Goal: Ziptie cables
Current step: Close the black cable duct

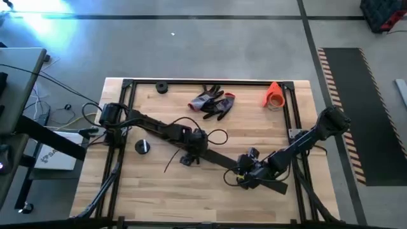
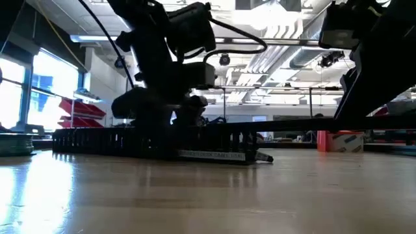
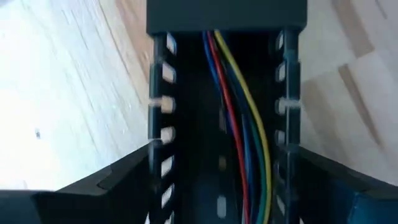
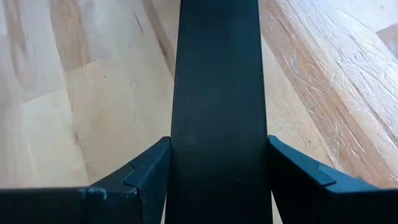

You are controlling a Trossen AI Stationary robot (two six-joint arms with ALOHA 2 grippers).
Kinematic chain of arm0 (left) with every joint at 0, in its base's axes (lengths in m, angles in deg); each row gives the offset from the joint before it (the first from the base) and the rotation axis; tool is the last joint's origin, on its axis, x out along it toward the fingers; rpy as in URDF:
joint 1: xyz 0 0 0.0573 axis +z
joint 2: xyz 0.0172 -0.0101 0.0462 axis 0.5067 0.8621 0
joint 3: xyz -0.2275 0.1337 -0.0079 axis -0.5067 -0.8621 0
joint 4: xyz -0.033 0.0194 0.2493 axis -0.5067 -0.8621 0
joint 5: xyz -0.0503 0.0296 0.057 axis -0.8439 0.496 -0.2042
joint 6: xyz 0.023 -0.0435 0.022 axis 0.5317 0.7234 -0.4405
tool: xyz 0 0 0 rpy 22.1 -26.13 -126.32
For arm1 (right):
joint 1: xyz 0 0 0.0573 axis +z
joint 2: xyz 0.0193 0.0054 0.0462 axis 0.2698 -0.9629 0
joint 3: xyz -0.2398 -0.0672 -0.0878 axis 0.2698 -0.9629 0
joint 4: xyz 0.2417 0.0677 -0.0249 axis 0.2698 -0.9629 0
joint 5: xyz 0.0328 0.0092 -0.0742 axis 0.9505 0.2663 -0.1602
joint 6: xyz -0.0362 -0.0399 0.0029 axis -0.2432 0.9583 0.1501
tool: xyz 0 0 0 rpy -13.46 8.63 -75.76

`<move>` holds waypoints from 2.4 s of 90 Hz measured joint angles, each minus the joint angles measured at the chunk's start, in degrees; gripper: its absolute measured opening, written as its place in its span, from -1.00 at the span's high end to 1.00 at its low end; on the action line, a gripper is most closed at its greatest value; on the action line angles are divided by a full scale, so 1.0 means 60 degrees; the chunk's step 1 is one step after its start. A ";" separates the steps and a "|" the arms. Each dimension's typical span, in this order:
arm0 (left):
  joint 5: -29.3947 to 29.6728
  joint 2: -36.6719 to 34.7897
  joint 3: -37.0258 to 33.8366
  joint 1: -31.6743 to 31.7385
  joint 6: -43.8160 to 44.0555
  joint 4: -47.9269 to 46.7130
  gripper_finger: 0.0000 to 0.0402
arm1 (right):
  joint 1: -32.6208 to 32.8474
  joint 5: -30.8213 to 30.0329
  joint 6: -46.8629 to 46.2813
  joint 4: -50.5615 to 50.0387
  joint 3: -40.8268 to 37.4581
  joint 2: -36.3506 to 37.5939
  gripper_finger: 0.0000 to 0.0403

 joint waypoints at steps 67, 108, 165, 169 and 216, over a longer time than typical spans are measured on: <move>0.0153 0.0096 -0.0057 0.0036 0.0802 0.1552 -0.26 | -0.0820 0.0493 0.1241 0.0261 0.0000 0.0000 -0.01; 0.0266 0.0085 0.1286 0.0072 0.0910 -0.2102 -0.62 | -0.0815 0.0715 0.1284 0.0318 0.0011 0.0000 -0.01; 0.0022 -0.0013 0.0088 0.0046 0.1389 -0.1673 -0.15 | -0.0830 0.0783 0.1396 0.0245 0.0003 0.0004 -0.01; 0.0058 -0.0017 0.0091 0.0043 0.1392 -0.1613 -0.08 | -0.0873 0.0781 0.1430 0.0253 0.0000 0.0004 -0.01; 0.0043 -0.0013 0.0406 0.0014 0.1198 -0.1729 -0.20 | -0.1295 0.1188 0.1981 -0.0004 0.0010 0.0026 -0.01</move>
